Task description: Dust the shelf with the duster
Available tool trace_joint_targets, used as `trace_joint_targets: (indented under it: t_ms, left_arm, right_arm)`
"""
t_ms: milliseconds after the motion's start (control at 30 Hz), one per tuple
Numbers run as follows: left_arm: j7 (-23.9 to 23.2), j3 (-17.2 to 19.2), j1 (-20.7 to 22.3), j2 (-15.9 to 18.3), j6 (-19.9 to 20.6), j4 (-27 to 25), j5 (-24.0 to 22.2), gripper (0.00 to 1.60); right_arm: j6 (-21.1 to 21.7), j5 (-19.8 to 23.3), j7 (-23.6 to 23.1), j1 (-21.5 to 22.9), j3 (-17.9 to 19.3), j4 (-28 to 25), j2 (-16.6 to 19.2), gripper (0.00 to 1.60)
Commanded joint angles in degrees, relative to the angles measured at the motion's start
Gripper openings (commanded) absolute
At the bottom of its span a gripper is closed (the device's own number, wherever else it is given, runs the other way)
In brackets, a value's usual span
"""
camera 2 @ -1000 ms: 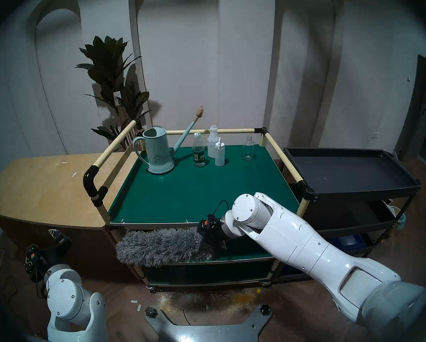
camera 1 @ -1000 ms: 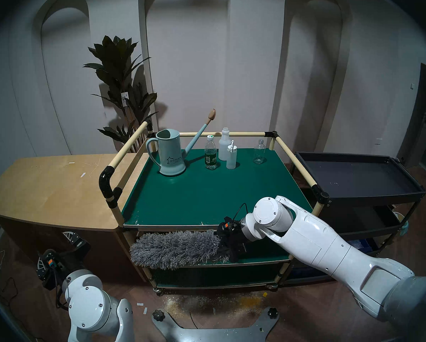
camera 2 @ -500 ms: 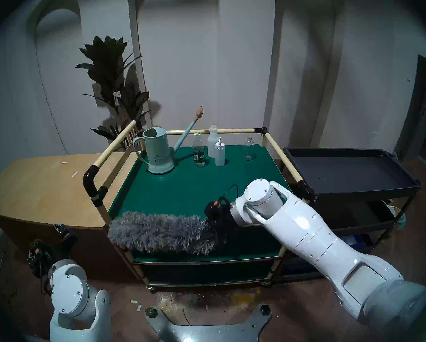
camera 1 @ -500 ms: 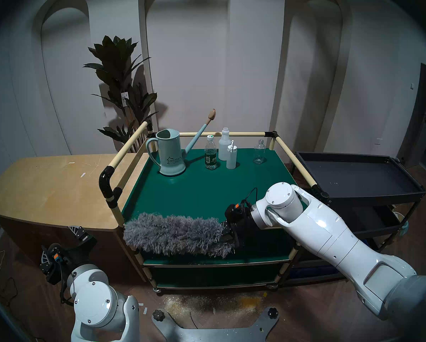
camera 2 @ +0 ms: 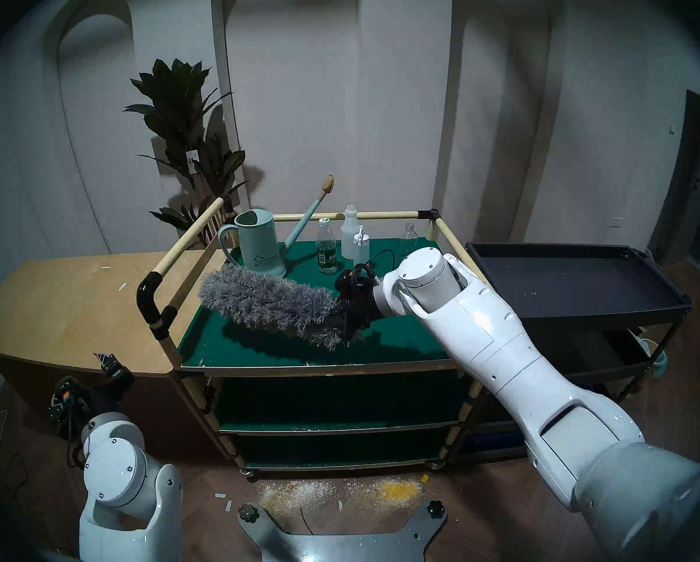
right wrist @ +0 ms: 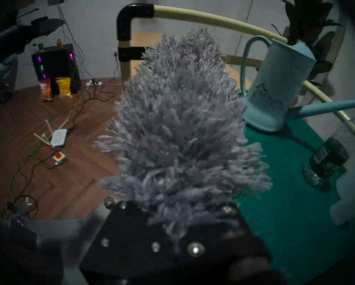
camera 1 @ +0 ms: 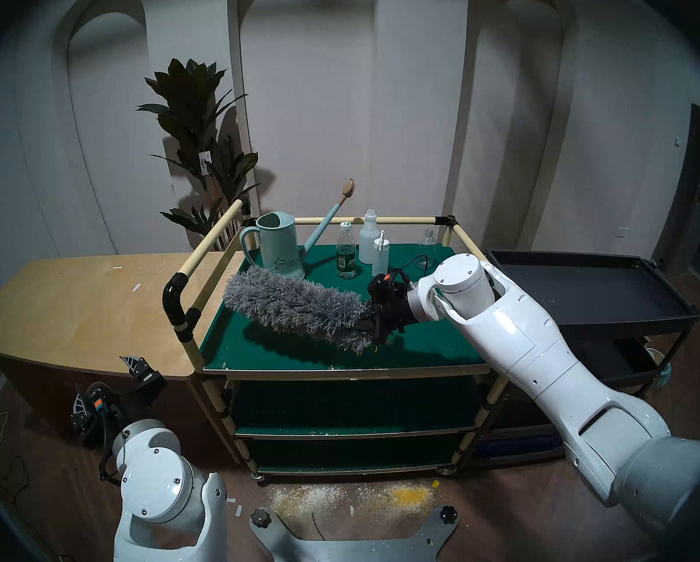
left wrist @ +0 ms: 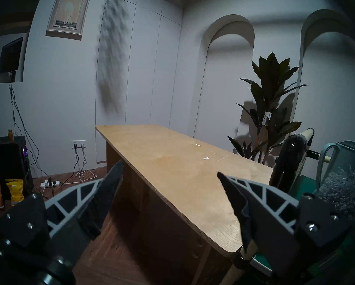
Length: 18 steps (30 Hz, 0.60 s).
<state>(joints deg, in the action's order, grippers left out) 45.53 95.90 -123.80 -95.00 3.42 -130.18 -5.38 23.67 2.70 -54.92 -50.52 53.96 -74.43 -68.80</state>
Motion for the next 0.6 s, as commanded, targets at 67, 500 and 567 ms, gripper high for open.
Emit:
trace_joint_targets:
  t_ms: [67,500,567]
  left_arm:
    - [0.5,2.5,-0.4,-0.3,-0.8,-0.8,-0.7,1.60]
    - [1.2,7.0,-2.7,-1.2,-2.8,-1.3,-4.0,1.60]
    - [1.1,7.5,-3.0,-1.3,-3.2,-1.3,-4.7,1.60]
  right_arm:
    - [-0.6,-5.3,4.3,7.7,-5.2,5.0,-7.8,0.00]
    - [-3.0,-11.2,3.2,14.1,-13.9,15.1,-14.9,0.00]
    - [-3.9,-11.7,2.0,15.1,-15.1,16.7,-15.7,0.00]
